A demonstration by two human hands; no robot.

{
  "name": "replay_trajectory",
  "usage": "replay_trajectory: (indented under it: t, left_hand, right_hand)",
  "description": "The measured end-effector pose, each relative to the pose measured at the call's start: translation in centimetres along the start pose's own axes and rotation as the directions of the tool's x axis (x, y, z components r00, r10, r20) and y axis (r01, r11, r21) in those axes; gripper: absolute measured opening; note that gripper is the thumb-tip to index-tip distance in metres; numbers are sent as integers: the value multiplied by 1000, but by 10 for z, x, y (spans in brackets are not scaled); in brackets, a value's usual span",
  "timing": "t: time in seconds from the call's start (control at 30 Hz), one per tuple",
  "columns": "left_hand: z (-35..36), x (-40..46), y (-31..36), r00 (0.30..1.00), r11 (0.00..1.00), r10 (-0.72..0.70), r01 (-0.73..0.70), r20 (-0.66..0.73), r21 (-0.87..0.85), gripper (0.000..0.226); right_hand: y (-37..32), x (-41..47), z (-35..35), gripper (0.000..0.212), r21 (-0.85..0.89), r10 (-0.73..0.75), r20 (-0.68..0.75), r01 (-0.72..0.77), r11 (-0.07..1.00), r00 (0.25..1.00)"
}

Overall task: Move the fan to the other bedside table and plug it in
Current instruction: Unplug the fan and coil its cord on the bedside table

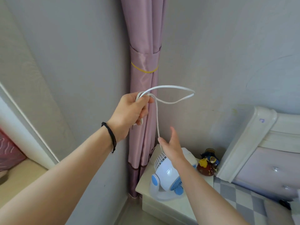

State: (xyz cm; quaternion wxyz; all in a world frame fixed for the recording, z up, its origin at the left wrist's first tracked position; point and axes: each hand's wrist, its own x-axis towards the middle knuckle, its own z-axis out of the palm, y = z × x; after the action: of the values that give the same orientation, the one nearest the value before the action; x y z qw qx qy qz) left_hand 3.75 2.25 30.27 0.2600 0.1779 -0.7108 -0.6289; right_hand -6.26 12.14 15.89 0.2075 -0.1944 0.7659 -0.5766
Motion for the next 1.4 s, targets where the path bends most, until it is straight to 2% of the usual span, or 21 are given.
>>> replay_trajectory:
  t: [0.07, 0.13, 0.17, 0.23, 0.3, 0.33, 0.4, 0.47, 0.5, 0.6, 0.67, 0.77, 0.87, 0.93, 1.0, 1.03, 1.1, 1.17, 1.2, 1.3, 1.4]
  left_hand:
    - [-3, -4, -1, 1000, 1000, 7, -7, 14, -10, 27]
    - [-6, -8, -2, 1000, 999, 25, -26, -8, -31, 27]
    - [-8, -9, -2, 999, 998, 36, -38, -39, -47, 27]
    - [-16, -8, -5, 990, 995, 47, -58, -131, -83, 27]
    - [-26, -6, -11, 982, 993, 13, -35, -189, -111, 27]
    - [-31, -7, -17, 982, 994, -28, 8, -186, -106, 26]
    - [-35, -11, -35, 981, 988, -147, 139, -129, -66, 23]
    - [-33, -20, -57, 971, 971, -239, 239, -24, -7, 17]
    - [-30, -25, -68, 962, 964, -266, 266, 52, 19, 13]
    - [-16, -39, -88, 898, 948, -316, 309, 305, 73, 8]
    - [-7, -44, -93, 862, 937, -346, 337, 371, 93, 9]
    - [2, -42, -100, 867, 922, -388, 364, 313, 136, 22]
    - [4, -39, -104, 908, 925, -347, 289, 234, 246, 34]
    - [3, -38, -104, 937, 941, -298, 256, 181, 223, 36]
    - [0, -35, -102, 946, 954, -296, 286, 134, 90, 36]
    - [-2, -33, -100, 944, 953, -300, 304, 134, -7, 37]
    - [-5, -28, -97, 946, 937, -285, 309, 155, -165, 38]
    - [-8, -25, -96, 955, 928, -250, 283, 159, -243, 37]
    - [-9, -24, -98, 957, 928, -245, 279, 158, -249, 36]
    - [-14, -26, -111, 950, 940, -272, 296, 151, -171, 33]
    - [-19, -27, -135, 940, 945, -325, 326, 105, 11, 31]
  right_hand:
    - [-12, 4, 4, 54, -80, -18, 77, 24, 996, 997]
    - [-21, 1, 9, 20, -183, -5, 183, 39, 982, 983]
    - [-21, -3, 11, 17, -187, -5, 234, 50, 981, 972]
    - [-8, -12, 16, 28, -126, 14, 309, 26, 992, 951]
    - [2, -20, 19, 33, 113, 64, 250, -95, 989, 966]
    - [2, -22, 20, 35, 322, 117, 195, -176, 930, 974]
    - [-12, -20, 20, 39, 729, 242, 176, -291, 619, 954]
    - [-36, -18, 19, 39, 887, 274, 244, -329, 326, 930]
    - [-47, -18, 18, 39, 907, 258, 268, -334, 258, 928]
    - [-67, -21, 18, 41, 922, 196, 310, -344, 177, 930]
    - [-71, -19, 15, 42, 936, 204, 293, -324, 139, 934]
    - [-69, -18, 9, 42, 940, 258, 227, -281, 194, 939]
    - [-61, -25, 2, 38, 902, 317, 124, -240, 359, 940]
    - [-50, -30, -3, 32, 830, 338, 64, -238, 504, 939]
    - [-33, -36, -1, 19, 635, 314, 2, -244, 733, 949]
    - [-23, -40, 2, 18, 467, 274, 8, -246, 850, 962]
    - [-3, -52, 10, 38, 110, 170, 185, -192, 975, 968]
    - [16, -63, 20, 48, -140, 158, 396, -111, 984, 904]
    - [25, -65, 24, 45, -223, 167, 437, -73, 972, 884]
    - [46, -62, 30, 14, -340, 184, 354, -57, 939, 917]
    - [58, -50, 34, 11, -374, 173, 255, -68, 925, 951]
